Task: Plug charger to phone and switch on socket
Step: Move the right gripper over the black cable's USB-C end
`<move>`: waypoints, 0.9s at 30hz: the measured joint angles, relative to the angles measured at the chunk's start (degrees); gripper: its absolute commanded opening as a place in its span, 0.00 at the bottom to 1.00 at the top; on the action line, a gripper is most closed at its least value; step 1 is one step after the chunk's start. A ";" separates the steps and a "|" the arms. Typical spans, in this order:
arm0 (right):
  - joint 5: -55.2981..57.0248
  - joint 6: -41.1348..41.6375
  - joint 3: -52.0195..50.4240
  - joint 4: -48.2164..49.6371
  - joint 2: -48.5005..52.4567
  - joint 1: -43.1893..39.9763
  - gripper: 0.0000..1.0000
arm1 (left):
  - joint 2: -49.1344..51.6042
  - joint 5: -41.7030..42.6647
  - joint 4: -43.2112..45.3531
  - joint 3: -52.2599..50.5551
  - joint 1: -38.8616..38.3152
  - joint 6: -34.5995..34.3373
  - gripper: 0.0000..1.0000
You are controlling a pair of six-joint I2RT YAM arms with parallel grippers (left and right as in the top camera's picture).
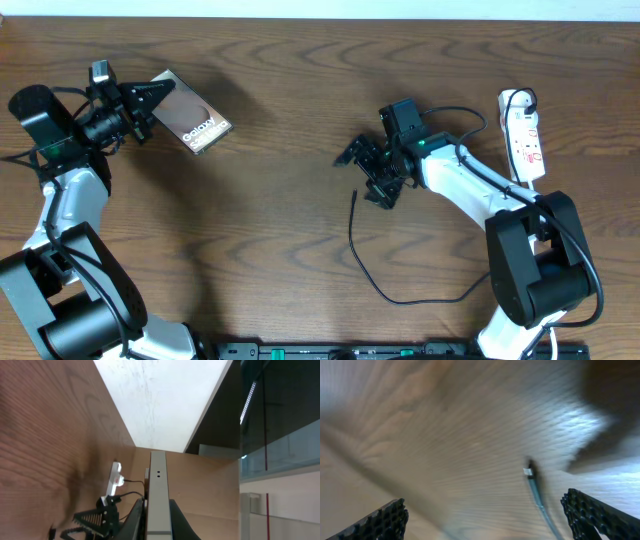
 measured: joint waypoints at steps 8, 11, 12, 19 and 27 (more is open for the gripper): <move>10.88 -11.13 17.29 -23.06 0.07 0.00 0.99 | 0.00 0.02 0.00 0.00 -0.02 1.84 0.07; 13.60 -16.31 23.82 -28.04 0.04 0.00 0.99 | 0.00 0.02 -0.02 0.00 -0.02 2.05 0.07; 14.19 -17.97 25.42 -29.70 0.04 0.00 0.99 | 0.00 0.04 0.00 0.00 -0.02 2.10 0.07; 15.85 -25.73 27.61 -36.06 0.55 0.00 0.99 | 0.00 0.02 0.00 0.00 -0.02 2.25 0.07; 13.05 -31.74 29.66 -36.87 12.66 1.44 0.99 | 0.00 0.02 0.00 0.00 -0.02 2.34 0.07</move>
